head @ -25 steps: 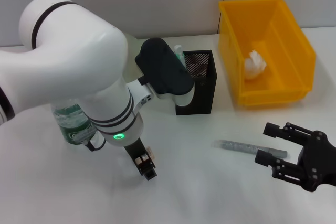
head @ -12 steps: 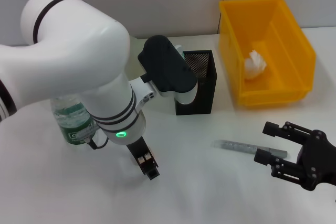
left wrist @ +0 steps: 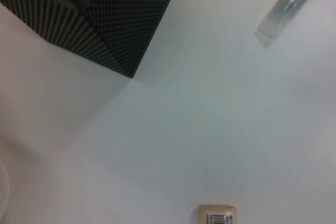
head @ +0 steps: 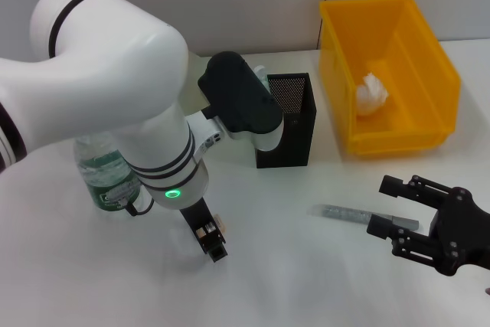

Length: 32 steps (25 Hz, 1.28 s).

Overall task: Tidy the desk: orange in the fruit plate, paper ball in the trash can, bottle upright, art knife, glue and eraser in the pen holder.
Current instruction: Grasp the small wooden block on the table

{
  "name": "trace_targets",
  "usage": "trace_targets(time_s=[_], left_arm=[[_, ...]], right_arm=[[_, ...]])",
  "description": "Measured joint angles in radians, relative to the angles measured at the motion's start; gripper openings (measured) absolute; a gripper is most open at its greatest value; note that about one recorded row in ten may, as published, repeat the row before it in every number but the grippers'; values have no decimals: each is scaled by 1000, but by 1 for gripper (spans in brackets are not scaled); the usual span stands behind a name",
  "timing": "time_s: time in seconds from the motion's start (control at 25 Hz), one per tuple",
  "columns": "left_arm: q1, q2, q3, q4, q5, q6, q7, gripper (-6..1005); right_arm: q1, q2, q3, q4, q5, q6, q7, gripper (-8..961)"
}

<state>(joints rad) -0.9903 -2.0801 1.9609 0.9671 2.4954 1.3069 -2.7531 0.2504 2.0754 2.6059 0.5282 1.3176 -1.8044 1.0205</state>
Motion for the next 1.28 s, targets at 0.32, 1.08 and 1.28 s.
trace_targets(time_s=[0.32,1.08,1.28], left_arm=[[-5,0,-7,-16,0,-6,19,629],[-5,-2,-8,-16,-3,11,19,614],[-5,-2,-8,-16,-3,15,18,590]], right_arm=[[12,0,-5,-5,0,3,-1,693],[20,2,-6,-12,0,10,-1,693],[25,2,-6,-19,0,10,-1,693]])
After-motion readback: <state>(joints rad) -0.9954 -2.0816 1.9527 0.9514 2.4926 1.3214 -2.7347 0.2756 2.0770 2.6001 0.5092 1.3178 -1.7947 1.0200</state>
